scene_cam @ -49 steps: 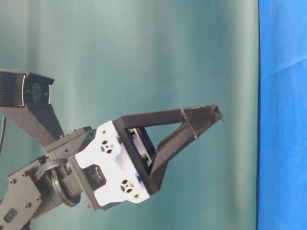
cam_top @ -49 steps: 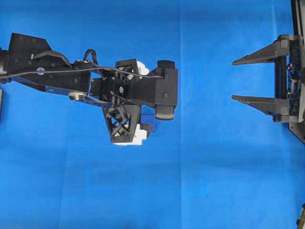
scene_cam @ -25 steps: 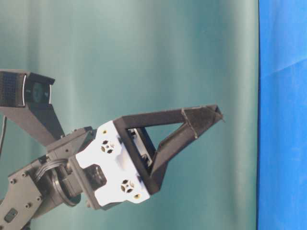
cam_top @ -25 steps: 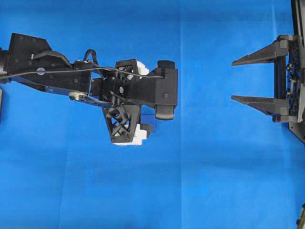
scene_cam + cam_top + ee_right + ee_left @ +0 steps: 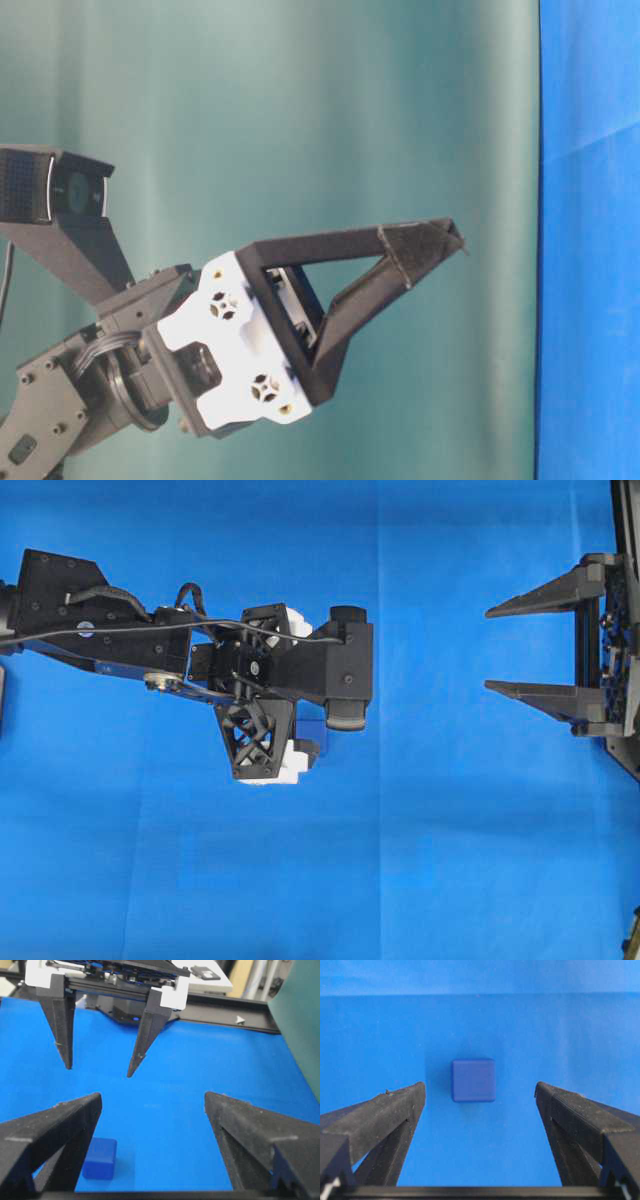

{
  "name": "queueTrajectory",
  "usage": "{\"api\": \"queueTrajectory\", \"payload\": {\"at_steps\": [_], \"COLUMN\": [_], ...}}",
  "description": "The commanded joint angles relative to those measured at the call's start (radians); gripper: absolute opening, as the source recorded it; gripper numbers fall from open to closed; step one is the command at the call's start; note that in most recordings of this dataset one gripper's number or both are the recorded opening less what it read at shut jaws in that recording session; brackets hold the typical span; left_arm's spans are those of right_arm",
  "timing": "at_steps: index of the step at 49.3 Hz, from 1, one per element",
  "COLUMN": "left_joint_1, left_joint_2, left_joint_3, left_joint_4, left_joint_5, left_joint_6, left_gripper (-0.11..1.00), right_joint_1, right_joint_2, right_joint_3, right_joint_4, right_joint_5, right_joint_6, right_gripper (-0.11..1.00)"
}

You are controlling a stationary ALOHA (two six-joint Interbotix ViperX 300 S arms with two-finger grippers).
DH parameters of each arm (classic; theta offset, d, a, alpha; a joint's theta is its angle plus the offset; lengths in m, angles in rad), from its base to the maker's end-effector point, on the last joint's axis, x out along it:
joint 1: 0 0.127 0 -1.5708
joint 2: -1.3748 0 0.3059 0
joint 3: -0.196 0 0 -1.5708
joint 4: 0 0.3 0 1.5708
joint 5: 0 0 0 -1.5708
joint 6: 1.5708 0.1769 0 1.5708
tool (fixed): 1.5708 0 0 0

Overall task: Handover the blue block to the right arm after grasping it with the left arm, then place it in the designated position.
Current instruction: 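Reach the open left gripper over the blue cube and lower it, then close the left gripper on the blue cube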

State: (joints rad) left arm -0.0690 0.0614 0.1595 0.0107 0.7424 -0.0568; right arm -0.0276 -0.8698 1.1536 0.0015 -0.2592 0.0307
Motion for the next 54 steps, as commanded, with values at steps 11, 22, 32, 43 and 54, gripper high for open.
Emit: {"api": "queueTrajectory", "payload": {"at_steps": [11, 22, 32, 43, 54], "left_joint_1": [0.000, 0.000, 0.000, -0.002, 0.005], "left_joint_2": [0.002, 0.063, 0.097, 0.169, 0.233], "left_joint_3": [0.014, 0.089, 0.150, 0.179, 0.181], "left_joint_4": [0.002, 0.002, 0.002, 0.002, 0.002], "left_joint_5": [-0.057, -0.173, -0.301, -0.374, -0.399], "left_joint_6": [-0.006, -0.006, -0.006, -0.006, -0.008], "left_gripper": [0.89, 0.89, 0.89, 0.89, 0.89], "right_joint_1": [-0.003, -0.003, -0.003, -0.003, -0.003], "right_joint_2": [0.012, 0.015, 0.017, 0.025, 0.028], "right_joint_3": [-0.020, -0.020, -0.018, -0.018, -0.018], "right_joint_4": [0.003, 0.003, 0.003, 0.003, 0.003], "right_joint_5": [-0.005, -0.005, -0.006, -0.008, -0.006], "right_joint_6": [0.000, 0.000, 0.000, 0.000, 0.000], "right_gripper": [0.96, 0.96, 0.96, 0.96, 0.96]}}
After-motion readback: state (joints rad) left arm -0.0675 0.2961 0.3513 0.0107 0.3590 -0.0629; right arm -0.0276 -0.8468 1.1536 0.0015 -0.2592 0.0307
